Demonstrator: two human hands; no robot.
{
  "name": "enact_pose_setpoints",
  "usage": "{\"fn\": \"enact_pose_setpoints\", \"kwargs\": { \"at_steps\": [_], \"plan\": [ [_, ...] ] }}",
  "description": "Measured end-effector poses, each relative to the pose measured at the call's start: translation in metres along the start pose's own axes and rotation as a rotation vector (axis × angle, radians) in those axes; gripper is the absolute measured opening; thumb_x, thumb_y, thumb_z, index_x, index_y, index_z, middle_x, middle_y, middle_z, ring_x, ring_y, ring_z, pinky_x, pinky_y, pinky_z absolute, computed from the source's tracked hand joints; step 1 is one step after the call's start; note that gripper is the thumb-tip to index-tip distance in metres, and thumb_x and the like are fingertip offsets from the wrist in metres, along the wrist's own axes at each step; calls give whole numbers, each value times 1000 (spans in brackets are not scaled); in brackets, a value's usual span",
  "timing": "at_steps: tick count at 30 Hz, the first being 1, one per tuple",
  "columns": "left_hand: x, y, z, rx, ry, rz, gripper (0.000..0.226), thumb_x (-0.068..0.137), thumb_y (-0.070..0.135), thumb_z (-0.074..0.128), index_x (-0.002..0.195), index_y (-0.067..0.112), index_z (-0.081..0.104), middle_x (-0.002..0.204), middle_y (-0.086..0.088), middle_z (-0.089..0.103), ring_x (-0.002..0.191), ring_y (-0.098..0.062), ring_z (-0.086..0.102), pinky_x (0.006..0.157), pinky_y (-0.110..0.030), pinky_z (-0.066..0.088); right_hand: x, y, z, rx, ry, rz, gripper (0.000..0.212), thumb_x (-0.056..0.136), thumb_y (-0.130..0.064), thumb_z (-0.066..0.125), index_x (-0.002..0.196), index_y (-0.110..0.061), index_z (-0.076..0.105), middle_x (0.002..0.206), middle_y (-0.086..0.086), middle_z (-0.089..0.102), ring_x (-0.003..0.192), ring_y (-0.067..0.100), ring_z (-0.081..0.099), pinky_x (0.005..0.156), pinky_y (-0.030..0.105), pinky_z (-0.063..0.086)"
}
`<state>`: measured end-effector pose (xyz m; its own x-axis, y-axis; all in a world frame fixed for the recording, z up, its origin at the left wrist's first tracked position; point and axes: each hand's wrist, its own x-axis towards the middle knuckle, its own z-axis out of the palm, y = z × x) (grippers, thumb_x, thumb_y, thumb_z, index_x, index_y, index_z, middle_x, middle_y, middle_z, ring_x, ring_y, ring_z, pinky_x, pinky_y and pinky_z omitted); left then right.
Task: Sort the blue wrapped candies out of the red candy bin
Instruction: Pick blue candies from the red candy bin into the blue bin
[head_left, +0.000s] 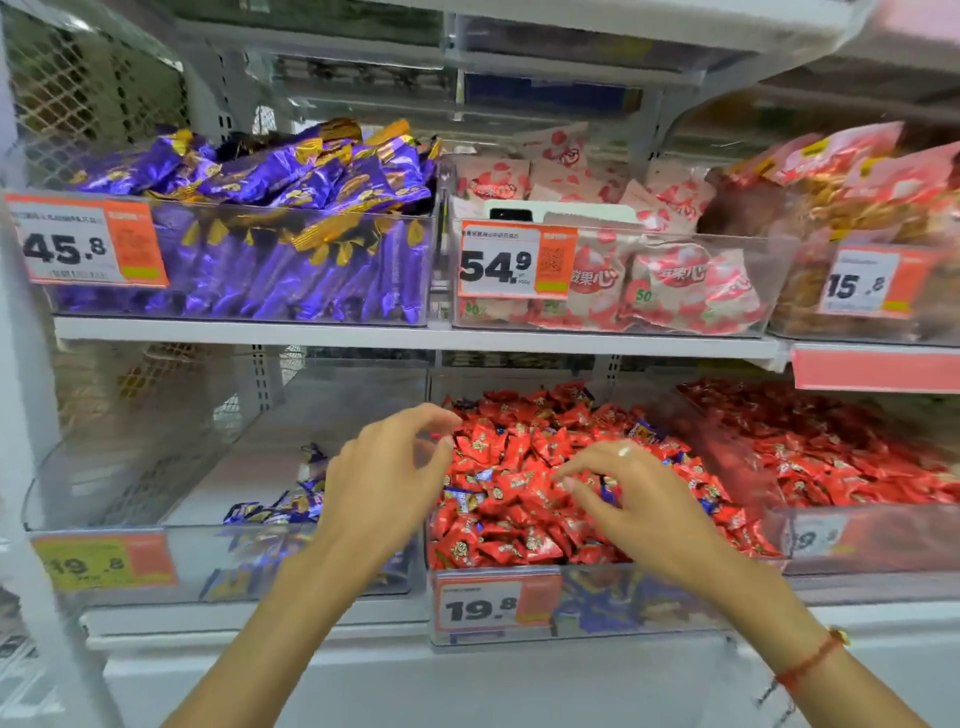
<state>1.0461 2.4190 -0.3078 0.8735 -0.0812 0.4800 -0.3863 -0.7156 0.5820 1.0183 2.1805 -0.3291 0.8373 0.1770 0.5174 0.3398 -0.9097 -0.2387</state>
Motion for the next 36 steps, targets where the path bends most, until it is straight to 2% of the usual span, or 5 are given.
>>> {"fn": "enact_pose_setpoints", "kwargs": {
  "at_steps": [5, 11, 18, 27, 36],
  "plan": [
    [7, 44, 51, 89, -132, 154, 22, 92, 36, 54, 111, 44, 62, 98, 23, 65, 100, -3, 62, 82, -29, 46, -31, 82, -12, -281, 189, 196, 26, 68, -5, 76, 90, -20, 73, 91, 1, 70, 90, 30, 64, 78, 43, 53],
    [72, 82, 140, 197, -371, 419, 34, 99, 23, 45, 130, 29, 56, 138, 8, 53, 130, -16, 46, 103, -35, 40, -47, 110, 8, -393, 201, 313, 36, 78, -20, 45, 104, -16, 69, 106, 3, 69, 109, 28, 63, 83, 45, 52],
    [121, 119, 234, 485, -765, 475, 67, 100, 42, 43, 154, 29, 7, 163, -4, 4, 148, -29, 11, 119, -41, 16, -45, 115, 11, -373, 218, 337, 36, 70, -13, 51, 100, -17, 70, 102, -2, 69, 109, 24, 62, 77, 42, 53],
    [121, 105, 212, 517, -580, 685, 16, 94, 32, 58, 109, 28, 59, 111, 1, 56, 106, -23, 57, 73, -28, 36, -47, 114, 5, -313, 158, 335, 33, 83, -8, 56, 114, -18, 64, 116, -2, 62, 117, 23, 51, 85, 39, 42],
    [77, 72, 136, 361, -502, 616, 23, 92, 48, 57, 113, 41, 60, 120, 15, 57, 109, -13, 57, 80, -33, 45, -50, 114, 4, -296, 164, 320, 31, 89, -11, 53, 115, -24, 64, 119, -4, 61, 121, 18, 47, 105, 34, 24]
  ]
}}
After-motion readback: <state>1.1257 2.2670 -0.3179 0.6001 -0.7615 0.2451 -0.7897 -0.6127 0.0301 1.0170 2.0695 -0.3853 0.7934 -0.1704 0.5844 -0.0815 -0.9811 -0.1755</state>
